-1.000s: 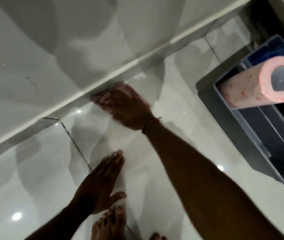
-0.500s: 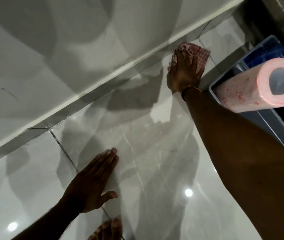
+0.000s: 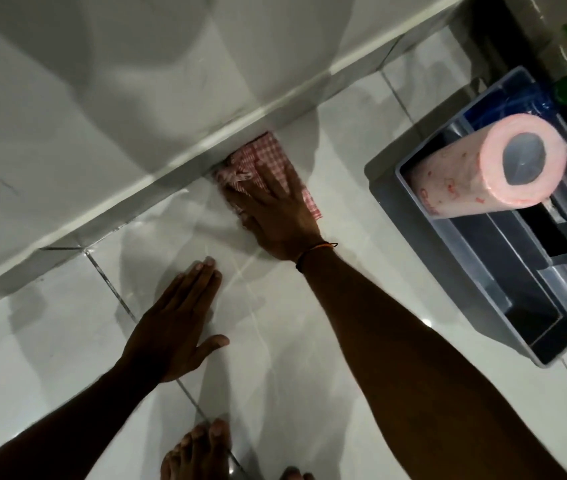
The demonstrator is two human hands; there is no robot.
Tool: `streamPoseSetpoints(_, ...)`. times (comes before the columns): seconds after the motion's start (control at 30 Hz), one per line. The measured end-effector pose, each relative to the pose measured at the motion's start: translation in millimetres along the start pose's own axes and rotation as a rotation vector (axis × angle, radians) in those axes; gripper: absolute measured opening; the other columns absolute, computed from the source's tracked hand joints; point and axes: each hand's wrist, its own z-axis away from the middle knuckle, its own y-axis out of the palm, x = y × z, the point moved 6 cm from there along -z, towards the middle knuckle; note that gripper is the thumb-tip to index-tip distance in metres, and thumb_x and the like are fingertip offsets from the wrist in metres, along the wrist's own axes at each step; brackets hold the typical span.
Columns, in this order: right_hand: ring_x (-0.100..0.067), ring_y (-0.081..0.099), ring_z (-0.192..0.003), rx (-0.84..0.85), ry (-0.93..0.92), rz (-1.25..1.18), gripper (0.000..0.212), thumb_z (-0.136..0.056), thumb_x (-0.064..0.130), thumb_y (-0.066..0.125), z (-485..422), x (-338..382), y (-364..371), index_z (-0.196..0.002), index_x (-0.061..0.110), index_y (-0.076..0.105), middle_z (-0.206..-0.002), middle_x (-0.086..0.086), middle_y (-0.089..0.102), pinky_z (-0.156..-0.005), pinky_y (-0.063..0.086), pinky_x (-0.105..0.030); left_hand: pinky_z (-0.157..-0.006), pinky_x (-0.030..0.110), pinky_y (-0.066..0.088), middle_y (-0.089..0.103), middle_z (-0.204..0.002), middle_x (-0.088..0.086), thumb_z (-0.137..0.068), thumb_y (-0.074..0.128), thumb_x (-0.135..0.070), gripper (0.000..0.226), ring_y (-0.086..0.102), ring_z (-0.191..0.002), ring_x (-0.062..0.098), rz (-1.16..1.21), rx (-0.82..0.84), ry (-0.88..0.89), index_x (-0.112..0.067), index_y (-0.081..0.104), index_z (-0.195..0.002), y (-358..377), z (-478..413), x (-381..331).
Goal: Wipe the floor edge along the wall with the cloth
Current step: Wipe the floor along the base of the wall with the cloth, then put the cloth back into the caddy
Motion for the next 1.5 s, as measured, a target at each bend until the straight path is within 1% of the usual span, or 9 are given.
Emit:
streamPoseSetpoints(0.1, -0.037, 0.035, -0.155, -0.058, -0.015, 0.028, 0.051, -0.108, 0.042, 0.042, 2.2, -46.9, -2.2, -0.158, 0.033, 0.042, -0.162, -0.004, 0.048, -0.127, 0.018, -0.066, -0.129, 0.051, 0.024, 0.012, -0.177, 0.018, -0.101, 0.026, -0.077, 0.100, 0.011, -0.164, 0.032, -0.006, -0.001, -0.013, -0.001, 0.022, -0.166, -2.2, -7.5, 2.2)
streamPoseSetpoints(0.23, -0.035, 0.010, -0.163, -0.089, 0.557, -0.097, 0.062, -0.106, 0.053, 0.023, -8.7, -125.2, -23.2, -0.165, 0.038, 0.018, -0.175, -0.002, 0.021, -0.127, 0.004, -0.069, -0.131, 0.049, 0.019, 0.010, -0.177, 0.018, -0.099, 0.028, -0.077, 0.101, 0.009, -0.165, 0.032, -0.035, -0.004, -0.026, 0.000, 0.022, -0.165, -3.4, -16.4, 5.7)
streamPoseSetpoints(0.33, -0.040, -0.002, -0.163, -0.115, 0.702, -0.211, 0.060, -0.109, 0.047, 0.027, -16.2, -118.2, -35.7, -0.167, 0.035, 0.014, -0.176, -0.004, 0.013, -0.126, -0.003, -0.072, -0.131, 0.048, 0.018, 0.009, -0.177, 0.018, -0.099, 0.028, -0.077, 0.102, 0.009, -0.165, 0.031, -0.043, -0.001, -0.036, 0.000, 0.021, -0.166, -4.4, -21.4, 6.8)
streamPoseSetpoints(0.6, -0.039, 0.012, -0.162, -0.056, 0.326, -0.055, 0.064, -0.107, 0.052, 0.037, -11.5, 36.7, 0.2, -0.166, 0.032, 0.024, -0.173, -0.004, 0.027, -0.127, 0.001, -0.071, -0.130, 0.052, 0.021, 0.018, -0.175, 0.021, -0.100, 0.020, -0.078, 0.102, 0.017, -0.163, 0.036, 0.004, 0.008, -0.058, 0.000, 0.021, -0.165, -4.1, -17.9, -1.5)
streamPoseSetpoints(0.77, -0.030, 0.035, -0.156, 0.015, -0.105, -0.204, 0.044, -0.104, 0.044, 0.055, -13.0, 116.4, 17.1, -0.148, 0.040, 0.056, -0.157, 0.011, 0.053, -0.125, -0.024, -0.041, -0.127, 0.056, 0.029, 0.035, -0.168, 0.025, -0.101, 0.023, -0.078, 0.101, 0.031, -0.157, 0.043, 0.018, 0.030, -0.059, 0.002, 0.027, -0.163, 4.2, 7.3, -8.4)
streamPoseSetpoints(0.87, -0.032, 0.049, -0.147, -0.035, -0.187, -0.267, 0.035, -0.103, 0.022, 0.059, -11.2, 97.7, 18.3, -0.136, 0.026, 0.070, -0.146, -0.002, 0.065, -0.129, -0.013, -0.033, -0.129, 0.053, 0.024, 0.021, -0.174, 0.022, -0.101, 0.029, -0.076, 0.100, 0.018, -0.162, 0.038, 0.009, 0.013, -0.051, -0.001, 0.020, -0.166, 3.3, 22.9, -5.4)
streamPoseSetpoints(1.03, -0.031, 0.041, -0.152, -0.123, 0.041, -0.296, 0.044, -0.106, 0.009, 0.048, 38.8, 1.9, -12.8, -0.145, 0.023, 0.063, -0.157, -0.006, 0.054, -0.129, 0.025, -0.053, -0.129, 0.054, 0.025, 0.017, -0.176, 0.021, -0.101, 0.027, -0.076, 0.100, 0.015, -0.163, 0.035, -0.027, 0.003, -0.044, 0.000, 0.020, -0.165, -15.1, 29.6, 2.7)
streamPoseSetpoints(1.17, -0.030, 0.039, -0.150, -0.228, 0.253, -0.395, 0.053, -0.093, -0.014, 0.059, 105.3, -8.0, -53.5, -0.139, 0.010, 0.067, -0.153, -0.017, 0.056, -0.131, 0.016, -0.020, -0.128, 0.056, 0.026, 0.011, -0.176, 0.021, -0.102, 0.020, -0.076, 0.100, 0.016, -0.163, 0.037, -0.069, 0.022, -0.033, 0.001, 0.018, -0.166, -43.7, 23.9, -13.0)
streamPoseSetpoints(1.5, -0.019, 0.040, -0.153, -0.367, 0.464, -0.502, 0.050, -0.100, -0.014, 0.054, 210.5, 12.9, -168.1, -0.143, 0.010, 0.063, -0.157, -0.008, 0.054, -0.129, 0.027, -0.031, -0.130, 0.054, 0.024, 0.009, -0.176, 0.022, -0.101, 0.016, -0.079, 0.103, 0.011, -0.163, 0.035, -0.135, 0.029, 0.212, 0.001, 0.019, -0.165, -144.1, -15.7, -143.0)
